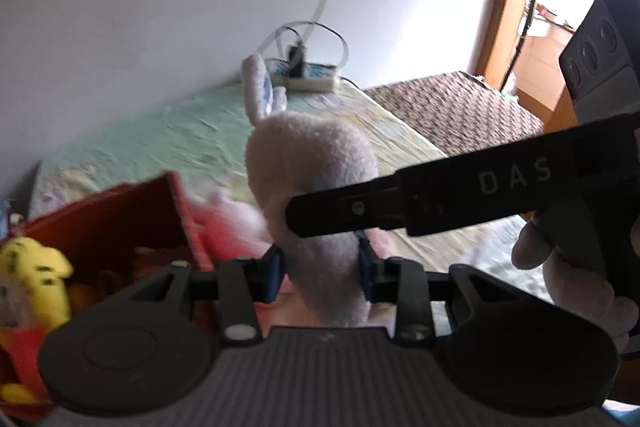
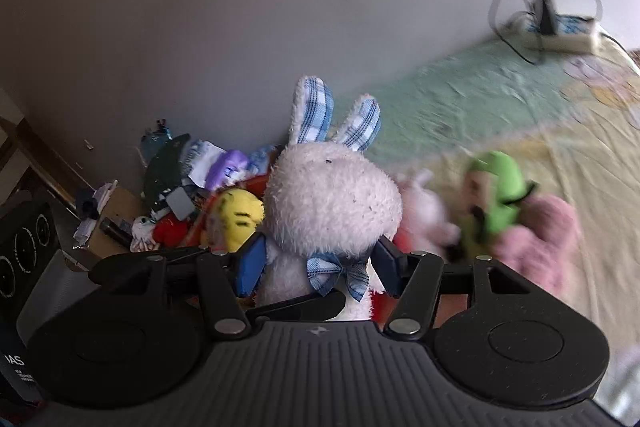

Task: Organize objects
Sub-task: 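Carry the bunny over the red box and lower it beside the tiger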

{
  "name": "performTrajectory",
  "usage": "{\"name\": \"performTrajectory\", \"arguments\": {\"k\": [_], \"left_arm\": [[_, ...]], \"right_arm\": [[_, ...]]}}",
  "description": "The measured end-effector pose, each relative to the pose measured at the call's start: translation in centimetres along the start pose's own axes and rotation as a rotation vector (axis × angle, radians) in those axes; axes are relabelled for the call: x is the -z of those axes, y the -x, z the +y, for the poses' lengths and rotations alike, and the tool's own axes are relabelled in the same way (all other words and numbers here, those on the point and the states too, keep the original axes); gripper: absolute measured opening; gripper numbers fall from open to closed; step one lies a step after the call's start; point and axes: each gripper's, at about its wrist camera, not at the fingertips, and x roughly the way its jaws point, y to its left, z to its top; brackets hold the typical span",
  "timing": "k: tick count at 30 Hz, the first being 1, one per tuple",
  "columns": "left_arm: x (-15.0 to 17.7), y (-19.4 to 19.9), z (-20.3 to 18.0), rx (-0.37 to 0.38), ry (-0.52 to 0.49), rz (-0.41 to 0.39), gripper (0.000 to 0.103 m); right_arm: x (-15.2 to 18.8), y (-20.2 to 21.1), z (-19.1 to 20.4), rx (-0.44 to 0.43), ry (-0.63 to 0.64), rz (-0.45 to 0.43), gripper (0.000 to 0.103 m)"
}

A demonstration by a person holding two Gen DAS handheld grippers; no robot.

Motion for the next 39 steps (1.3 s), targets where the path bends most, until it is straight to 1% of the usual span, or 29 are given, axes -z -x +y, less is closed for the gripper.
{"name": "performTrajectory", "arguments": {"k": [4,9,15,19,23,28,32,36,39], "left_arm": [[0.0,1.3,3.4,-0.024,0.007,-0.025,0.033],[0.6,1.6,7.6,-0.040,0.028,-0.017,0.033],[1.7,0.5,11.3,-0.069,0.039,0.028,0.033],[2.9,-0.3,13.6,-0.087,0.061,0.069,0.034],[3.9,-1.8,15.1,-0.104,0.083,0.122,0.034],[4.6,-3.7,15.9,-0.131,0.087,0.183,0.035],[5.0,-4.6,16.2,-0.150,0.116,0.211,0.037],[5.1,-4.8,16.8,-0.161,0.134,0.222,0.038],[5.4,-4.5,17.2,-0.203,0.131,0.229,0.039]], "right_arm": [[-0.3,-2.9,2.5,-0.004,0.027,-0.007,0.061],[0.1,-6.7,4.7,0.012,0.048,0.019,0.060],[0.3,-10.9,6.1,0.041,0.047,0.079,0.060],[0.4,-13.9,6.7,0.067,0.043,0.150,0.060],[0.8,-16.4,6.6,0.097,0.014,0.216,0.060],[1.2,-18.5,5.9,0.132,-0.046,0.284,0.060],[1.4,-19.6,5.9,0.139,-0.052,0.317,0.061],[1.4,-20.5,6.0,0.120,-0.062,0.336,0.061],[1.7,-21.1,7.0,0.095,-0.027,0.350,0.061]]}}
